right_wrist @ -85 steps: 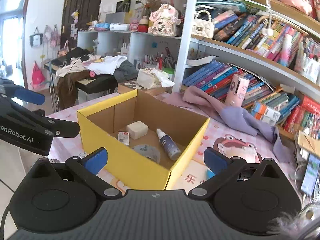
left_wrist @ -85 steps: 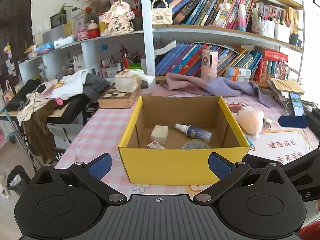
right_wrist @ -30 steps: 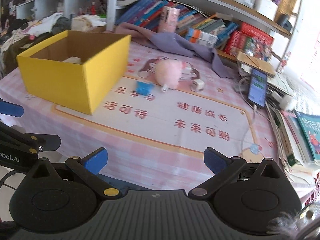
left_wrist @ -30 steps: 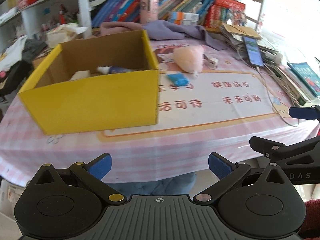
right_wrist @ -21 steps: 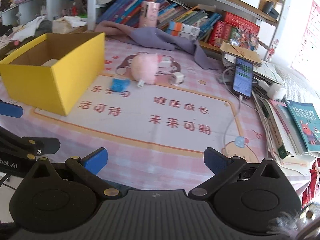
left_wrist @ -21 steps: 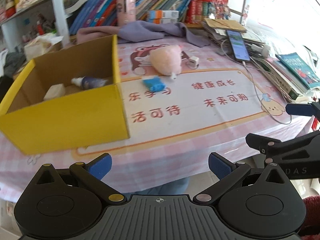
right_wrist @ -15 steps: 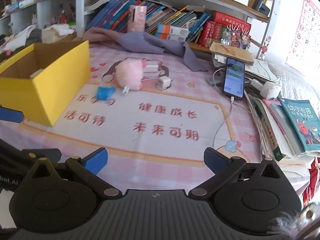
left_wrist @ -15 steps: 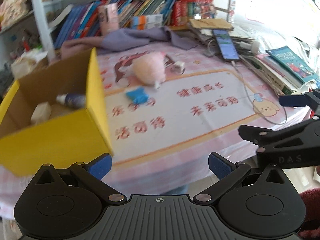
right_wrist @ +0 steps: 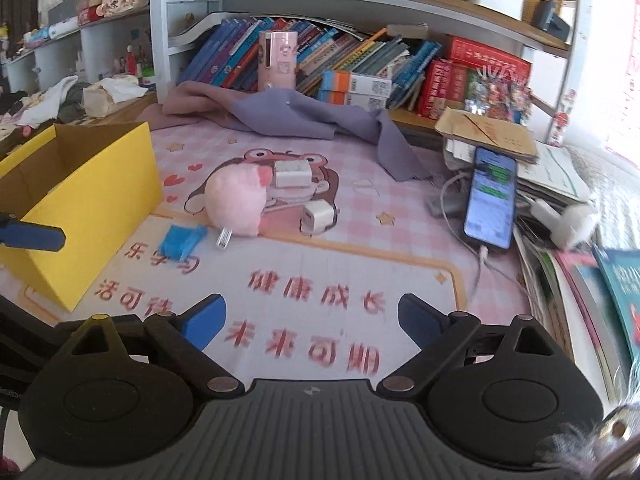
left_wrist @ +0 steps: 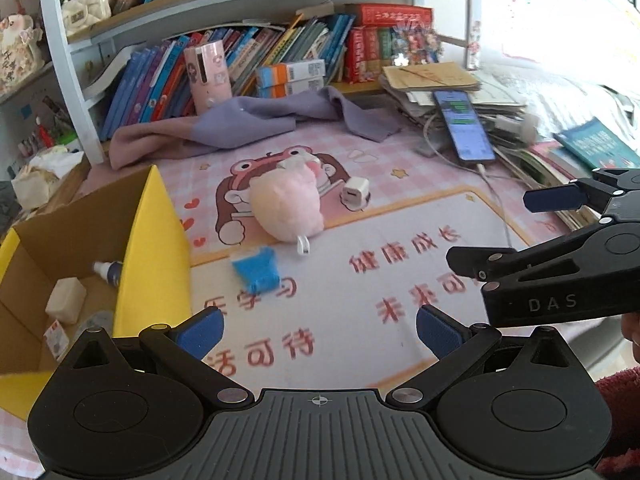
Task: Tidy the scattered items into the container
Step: 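Move both open tools back toward the plush toy and charger plugs, then close the right tool on a white charger plug while the left grasps the pink plush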
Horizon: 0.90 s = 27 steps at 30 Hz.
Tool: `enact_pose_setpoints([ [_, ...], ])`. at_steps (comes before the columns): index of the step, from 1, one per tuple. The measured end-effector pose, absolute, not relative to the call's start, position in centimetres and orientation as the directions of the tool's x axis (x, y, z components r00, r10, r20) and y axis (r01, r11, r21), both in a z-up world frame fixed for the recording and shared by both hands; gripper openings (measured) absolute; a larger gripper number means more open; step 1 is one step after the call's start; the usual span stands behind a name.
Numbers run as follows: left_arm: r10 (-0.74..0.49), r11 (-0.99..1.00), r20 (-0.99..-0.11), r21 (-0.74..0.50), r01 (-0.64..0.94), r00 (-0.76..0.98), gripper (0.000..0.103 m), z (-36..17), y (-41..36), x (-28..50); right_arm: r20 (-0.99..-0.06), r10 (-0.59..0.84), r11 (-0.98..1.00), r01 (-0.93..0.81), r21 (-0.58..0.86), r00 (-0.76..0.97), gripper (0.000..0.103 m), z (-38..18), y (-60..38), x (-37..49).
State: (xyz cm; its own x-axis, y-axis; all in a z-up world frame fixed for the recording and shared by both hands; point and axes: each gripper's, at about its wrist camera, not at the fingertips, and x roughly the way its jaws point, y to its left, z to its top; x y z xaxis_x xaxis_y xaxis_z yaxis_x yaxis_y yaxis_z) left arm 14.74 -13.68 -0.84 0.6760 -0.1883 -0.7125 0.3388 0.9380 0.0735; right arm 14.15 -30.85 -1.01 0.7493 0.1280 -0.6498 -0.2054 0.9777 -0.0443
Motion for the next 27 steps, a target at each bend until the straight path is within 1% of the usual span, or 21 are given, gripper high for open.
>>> enact_pose_setpoints([
  [8,-0.087,0.971,-0.732,0.09,0.222,0.676,0.103,-0.7,-15.0,19.2,-0.667,0.195,0.972,-0.23,0.036,0.719,0.095,-1.6,-34.2,20.4],
  [13,-0.031,0.984,-0.715,0.1,0.146,0.698,0.103,0.3,-15.3,22.4,-0.674,0.232,0.956,-0.293,0.024,0.702,0.092,-2.8,-34.6,23.9],
  [17,-0.014,0.99,-0.712,0.089,0.111,0.703,0.103,0.9,-15.4,25.4,-0.678,0.276,0.926,-0.376,-0.001,0.681,0.086,-3.9,-33.9,26.5],
  [21,-0.004,0.993,-0.736,0.075,0.088,0.677,0.103,0.1,-15.4,28.6,-0.688,0.31,0.897,-0.441,-0.016,0.656,0.079,-5.1,-32.9,29.0],
  [27,-0.011,0.995,-0.783,0.051,0.082,0.621,0.103,-2.6,-15.8,32.4,-0.711,0.322,0.884,-0.467,-0.01,0.625,0.078,-6.7,-32.0,32.4],
])
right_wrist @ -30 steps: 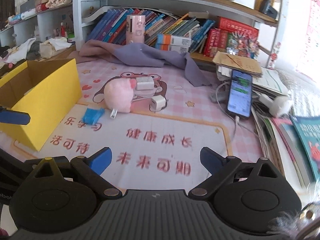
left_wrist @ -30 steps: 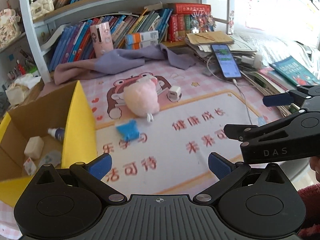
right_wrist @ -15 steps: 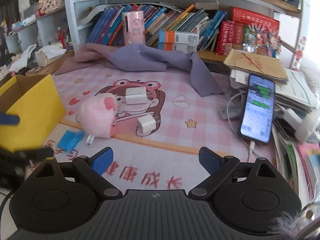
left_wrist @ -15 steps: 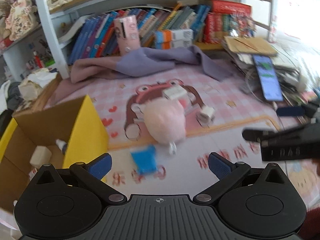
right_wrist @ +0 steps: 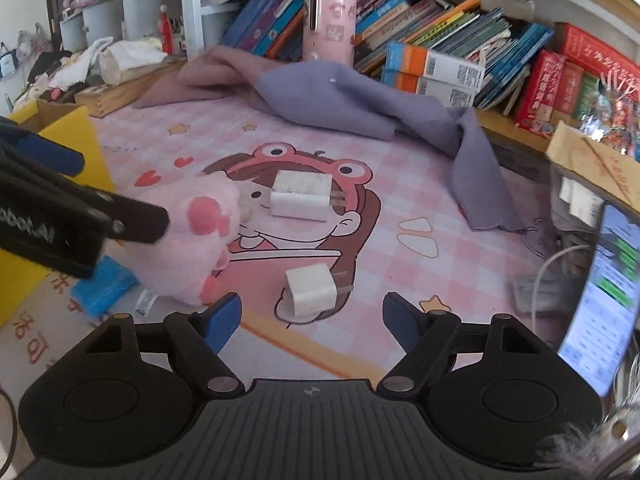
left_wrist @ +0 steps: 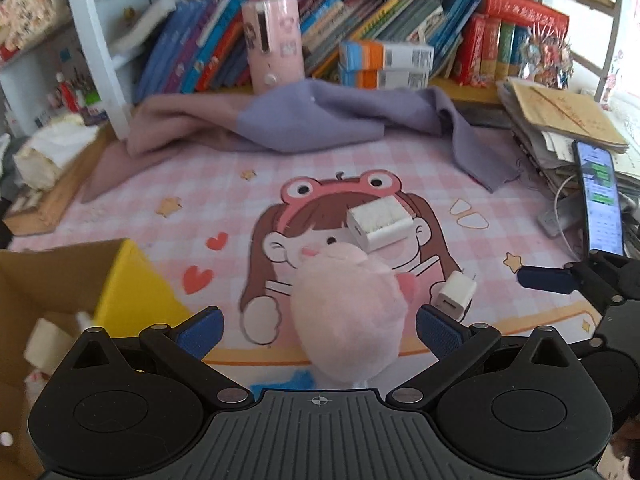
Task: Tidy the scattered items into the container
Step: 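Close the right tool on a white charger plug while the left grasps the pink plush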
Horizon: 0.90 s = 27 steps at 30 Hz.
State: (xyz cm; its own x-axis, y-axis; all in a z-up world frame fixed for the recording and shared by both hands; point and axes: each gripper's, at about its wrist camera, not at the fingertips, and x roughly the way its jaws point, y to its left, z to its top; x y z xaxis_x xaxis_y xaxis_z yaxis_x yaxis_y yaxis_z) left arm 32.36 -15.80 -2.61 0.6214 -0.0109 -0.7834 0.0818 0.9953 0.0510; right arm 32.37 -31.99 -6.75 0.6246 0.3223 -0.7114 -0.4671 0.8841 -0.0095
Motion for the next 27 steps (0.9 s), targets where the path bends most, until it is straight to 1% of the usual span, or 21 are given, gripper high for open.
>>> enact_pose_setpoints([
  [5,-0.027,0.996,-0.798,0.03,0.084,0.603,0.102,-3.9,-16.3,34.4,-0.722,0.337,0.871,-0.492,-0.006,0.605,0.078,-7.7,-31.5,34.3],
  [8,-0.028,0.997,-0.809,0.02,0.075,0.587,0.102,-4.7,-16.4,35.4,-0.734,0.342,0.865,-0.502,0.0,0.587,0.075,-8.4,-31.4,35.3],
  [12,-0.032,0.998,-0.831,0.007,0.068,0.556,0.097,-5.7,-16.4,36.4,-0.75,0.346,0.865,-0.502,0.022,0.564,0.069,-9.3,-31.5,36.1],
  [14,-0.036,0.998,-0.839,-0.004,0.061,0.543,0.095,-6.2,-16.2,36.7,-0.746,0.353,0.863,-0.505,0.027,0.564,0.069,-9.4,-31.5,36.2],
  [15,-0.042,0.998,-0.843,-0.016,0.054,0.537,0.093,-6.4,-16.1,36.8,-0.745,0.355,0.861,-0.508,0.026,0.565,0.066,-9.4,-31.5,36.2],
  [16,-0.051,0.998,-0.845,-0.029,0.049,0.532,0.089,-6.5,-15.9,36.9,-0.743,0.358,0.859,-0.511,0.025,0.566,0.065,-9.4,-31.5,36.3],
  [18,-0.07,0.998,-0.848,-0.053,0.047,0.526,0.082,-6.7,-15.9,36.9,-0.738,0.362,0.857,-0.515,0.023,0.57,0.055,-9.4,-31.5,36.3],
  [19,-0.066,0.998,-0.847,-0.049,0.046,0.527,0.08,-6.7,-16.0,36.9,-0.735,0.365,0.855,-0.518,0.023,0.571,0.05,-9.4,-31.5,36.3],
  [21,-0.061,0.998,-0.845,-0.041,0.049,0.531,0.077,-6.7,-16.1,36.8,-0.733,0.368,0.851,-0.525,0.017,0.573,0.044,-9.3,-31.5,36.2],
  [24,-0.06,0.998,-0.844,-0.05,0.034,0.533,0.07,-6.5,-15.8,36.7,-0.732,0.372,0.848,-0.53,0.018,0.57,0.044,-9.3,-31.5,36.0],
  [27,-0.079,0.996,-0.836,-0.081,0.02,0.543,0.067,-5.8,-15.3,36.1,-0.725,0.379,0.849,-0.527,0.025,0.575,0.044,-8.9,-31.5,35.5],
])
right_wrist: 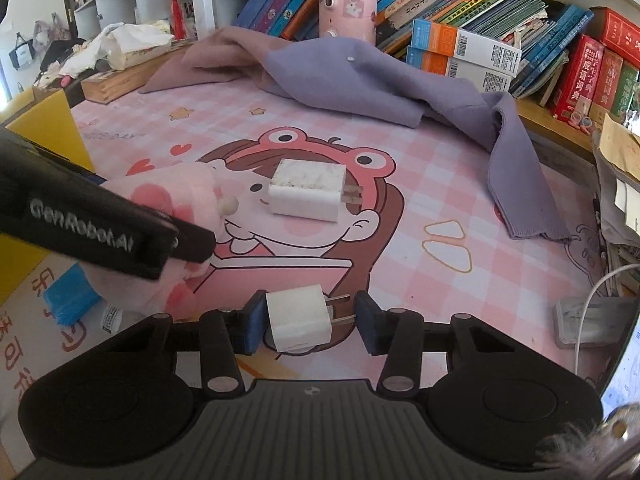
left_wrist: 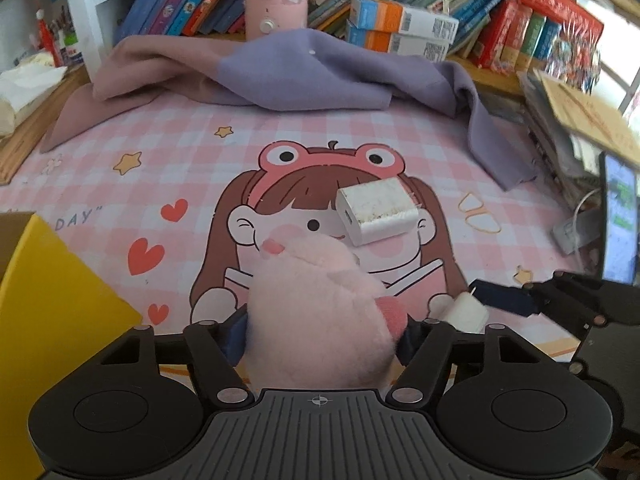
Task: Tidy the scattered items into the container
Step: 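Close the right tool on a white charger plug while the left grasps the pink plush, then lift and carry the plug and plush in both tools toward the yellow box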
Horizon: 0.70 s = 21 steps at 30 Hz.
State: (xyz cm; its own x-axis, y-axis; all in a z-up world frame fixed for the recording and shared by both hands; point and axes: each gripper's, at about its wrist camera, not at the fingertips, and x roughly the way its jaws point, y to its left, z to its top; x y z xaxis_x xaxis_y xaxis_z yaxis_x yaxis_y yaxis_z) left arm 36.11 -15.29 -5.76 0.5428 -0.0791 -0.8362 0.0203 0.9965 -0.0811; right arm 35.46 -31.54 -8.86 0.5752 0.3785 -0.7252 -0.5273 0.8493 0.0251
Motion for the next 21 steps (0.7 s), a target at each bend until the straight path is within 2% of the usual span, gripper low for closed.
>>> enact_pose_setpoints([
  [9,-0.117,0.991,-0.802,-0.133,0.015,0.586,0.068,-2.6,-14.3,32.5,-0.696,0.389,0.862,-0.505,0.043,0.604,0.044,-6.5,-32.4,32.7],
  [21,-0.183,0.981,-0.742,-0.181,0.069,0.645,0.068,0.2,-13.8,26.6,-0.657,0.376,0.866,-0.501,-0.004,0.654,0.044,-3.0,-32.8,27.0],
])
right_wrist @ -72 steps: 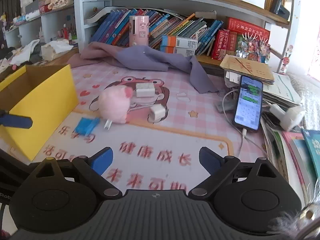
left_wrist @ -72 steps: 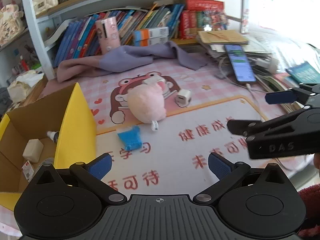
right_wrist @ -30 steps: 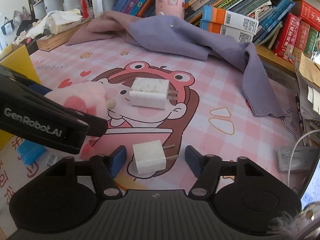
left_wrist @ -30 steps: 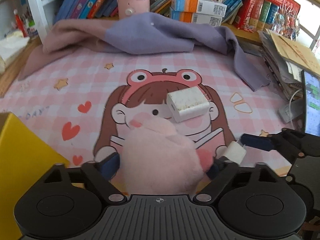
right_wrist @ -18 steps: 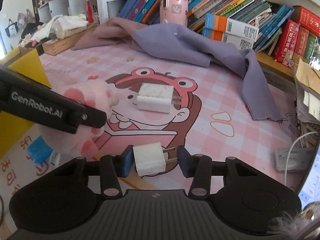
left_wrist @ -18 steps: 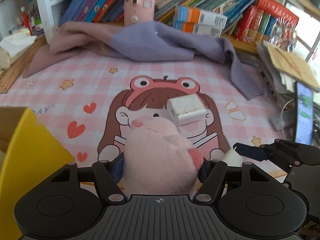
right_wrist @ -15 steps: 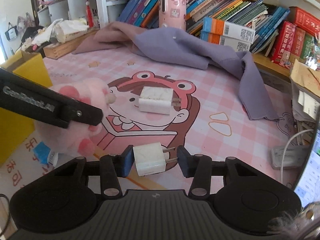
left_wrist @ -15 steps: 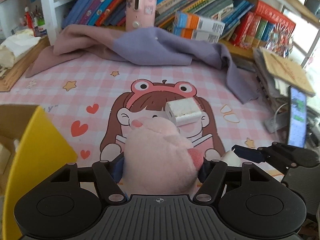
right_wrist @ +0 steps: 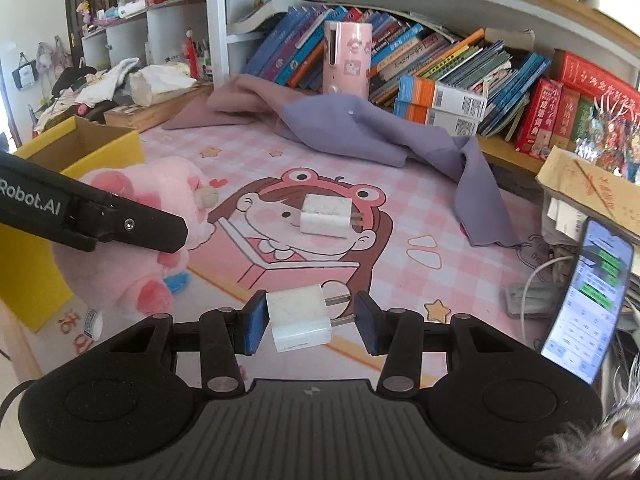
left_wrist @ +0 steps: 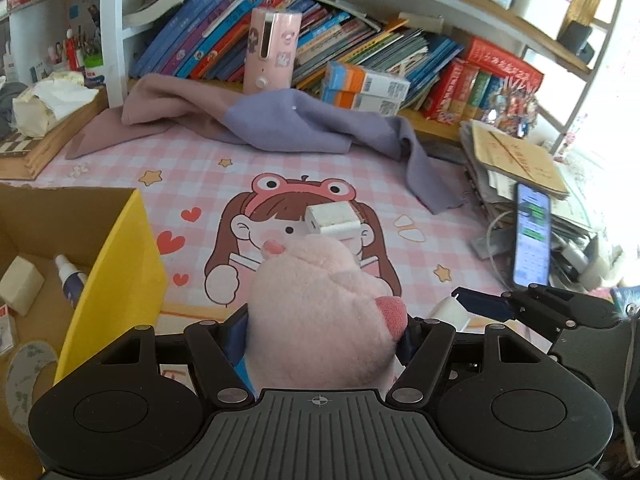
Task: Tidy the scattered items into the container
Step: 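Lift and carry the plug and plush in both tools toward the yellow box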
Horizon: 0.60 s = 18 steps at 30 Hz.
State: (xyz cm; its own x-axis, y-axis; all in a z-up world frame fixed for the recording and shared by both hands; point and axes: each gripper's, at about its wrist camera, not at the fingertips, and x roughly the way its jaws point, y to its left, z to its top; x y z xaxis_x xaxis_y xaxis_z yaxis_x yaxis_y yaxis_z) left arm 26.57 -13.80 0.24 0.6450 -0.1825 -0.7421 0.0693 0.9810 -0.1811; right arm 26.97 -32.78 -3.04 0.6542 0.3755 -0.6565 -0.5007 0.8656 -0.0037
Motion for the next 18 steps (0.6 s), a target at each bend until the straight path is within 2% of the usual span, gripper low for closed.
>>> enact_pose_setpoints([
  [18,-0.328,0.944,-0.664,-0.259,0.205,0.672,0.068,1.1,-9.3,16.2,-0.648,0.249,0.916,-0.393,-0.084,0.72,0.044,-0.3,-29.0,15.6],
])
